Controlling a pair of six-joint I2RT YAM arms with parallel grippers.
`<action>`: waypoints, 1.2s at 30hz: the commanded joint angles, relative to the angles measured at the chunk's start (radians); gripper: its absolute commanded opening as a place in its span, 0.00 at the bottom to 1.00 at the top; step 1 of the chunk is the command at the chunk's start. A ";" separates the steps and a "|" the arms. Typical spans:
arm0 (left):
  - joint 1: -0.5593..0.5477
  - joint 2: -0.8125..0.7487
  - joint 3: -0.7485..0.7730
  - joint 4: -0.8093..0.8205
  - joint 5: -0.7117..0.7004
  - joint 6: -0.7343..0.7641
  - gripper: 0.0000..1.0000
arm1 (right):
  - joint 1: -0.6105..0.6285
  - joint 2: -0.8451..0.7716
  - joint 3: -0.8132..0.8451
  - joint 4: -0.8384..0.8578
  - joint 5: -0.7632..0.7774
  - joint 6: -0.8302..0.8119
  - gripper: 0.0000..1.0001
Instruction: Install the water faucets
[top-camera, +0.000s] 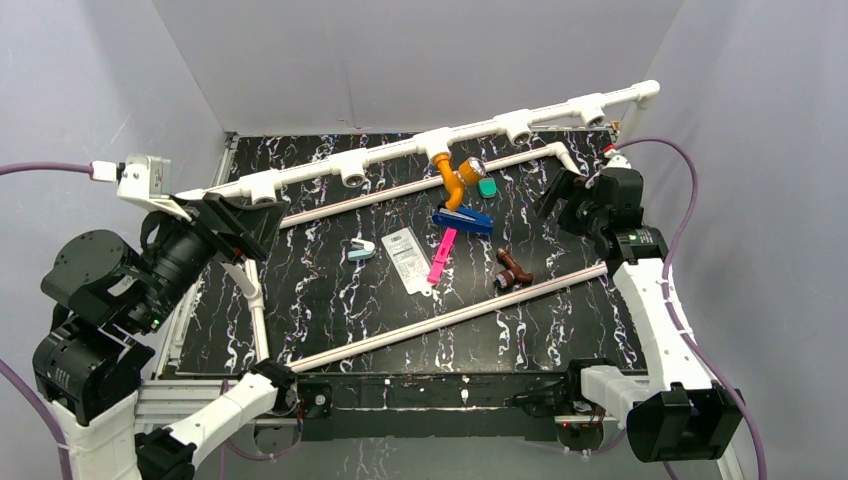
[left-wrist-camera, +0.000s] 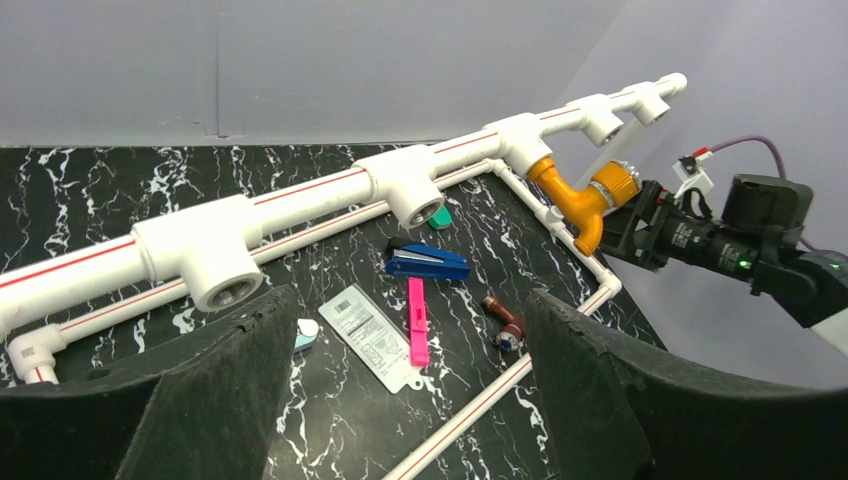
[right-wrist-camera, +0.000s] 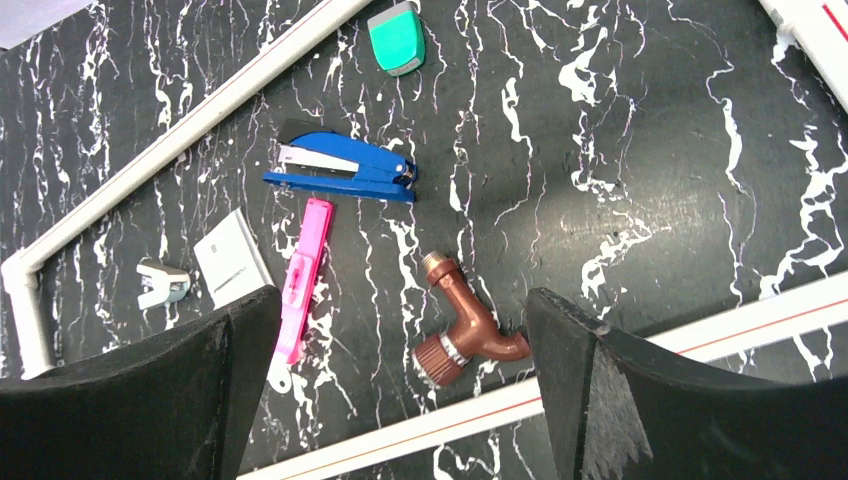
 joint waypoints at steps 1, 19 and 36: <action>-0.004 -0.032 -0.064 0.024 -0.028 -0.028 0.80 | -0.001 -0.012 0.076 -0.168 -0.028 0.023 0.99; -0.004 -0.093 -0.149 0.007 -0.013 0.005 0.80 | 0.116 0.012 -0.164 -0.157 -0.042 0.002 0.93; -0.016 -0.108 -0.191 0.019 -0.010 0.010 0.80 | 0.248 0.287 -0.113 -0.029 0.206 0.015 0.86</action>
